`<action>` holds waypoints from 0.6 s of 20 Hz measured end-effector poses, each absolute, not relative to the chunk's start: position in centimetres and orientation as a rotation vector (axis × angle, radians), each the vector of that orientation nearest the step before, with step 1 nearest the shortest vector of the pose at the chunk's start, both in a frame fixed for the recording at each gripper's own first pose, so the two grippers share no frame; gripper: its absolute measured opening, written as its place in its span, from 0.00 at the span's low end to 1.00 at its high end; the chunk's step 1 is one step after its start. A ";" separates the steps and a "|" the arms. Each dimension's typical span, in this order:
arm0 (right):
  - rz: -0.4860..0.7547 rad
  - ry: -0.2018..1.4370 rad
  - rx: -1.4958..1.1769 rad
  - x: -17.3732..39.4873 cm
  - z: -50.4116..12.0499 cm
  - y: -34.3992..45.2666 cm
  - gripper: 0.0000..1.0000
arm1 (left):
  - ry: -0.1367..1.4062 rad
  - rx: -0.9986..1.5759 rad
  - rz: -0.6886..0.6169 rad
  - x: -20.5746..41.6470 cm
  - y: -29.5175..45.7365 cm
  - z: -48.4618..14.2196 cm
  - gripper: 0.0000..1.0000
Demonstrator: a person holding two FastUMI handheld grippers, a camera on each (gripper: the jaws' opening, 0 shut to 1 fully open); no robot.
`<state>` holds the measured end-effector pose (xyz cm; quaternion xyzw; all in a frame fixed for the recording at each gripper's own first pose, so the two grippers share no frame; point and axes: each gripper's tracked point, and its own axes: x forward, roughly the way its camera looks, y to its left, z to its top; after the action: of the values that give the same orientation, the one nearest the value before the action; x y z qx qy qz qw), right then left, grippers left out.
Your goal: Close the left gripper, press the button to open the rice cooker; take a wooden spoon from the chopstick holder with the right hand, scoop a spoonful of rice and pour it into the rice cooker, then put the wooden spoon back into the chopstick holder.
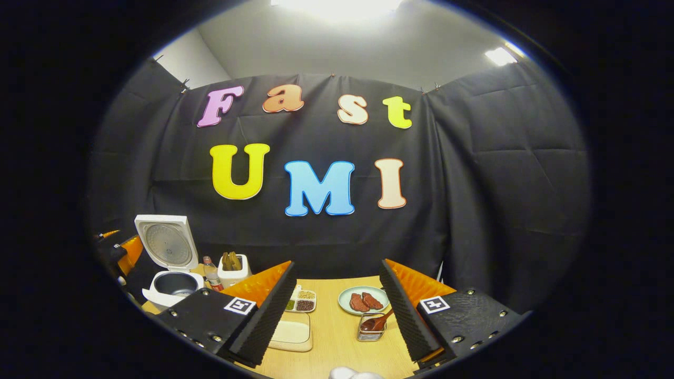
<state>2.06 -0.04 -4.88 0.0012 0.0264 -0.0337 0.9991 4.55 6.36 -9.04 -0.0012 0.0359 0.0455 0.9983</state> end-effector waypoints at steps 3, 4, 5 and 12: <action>-0.091 0.057 0.017 2.0 -6.9 -1.2 0.97 | 0.061 -0.010 0.074 3.6 5.8 -8.3 0.99; -0.100 0.072 0.023 2.1 -7.9 -1.7 0.98 | 0.051 -0.012 0.067 3.4 5.6 -8.1 0.98; -0.102 0.084 0.029 2.1 -9.2 -2.0 0.97 | 0.049 -0.009 0.062 3.3 5.4 -7.9 0.99; -0.184 0.169 0.057 4.7 -18.1 -7.1 0.98 | 0.060 -0.023 0.030 2.4 3.8 -8.0 1.00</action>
<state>4.67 -7.14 -18.05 0.0284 0.0843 -0.0916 0.9918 2.38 3.77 -7.96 -0.0115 0.0302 0.0151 0.9994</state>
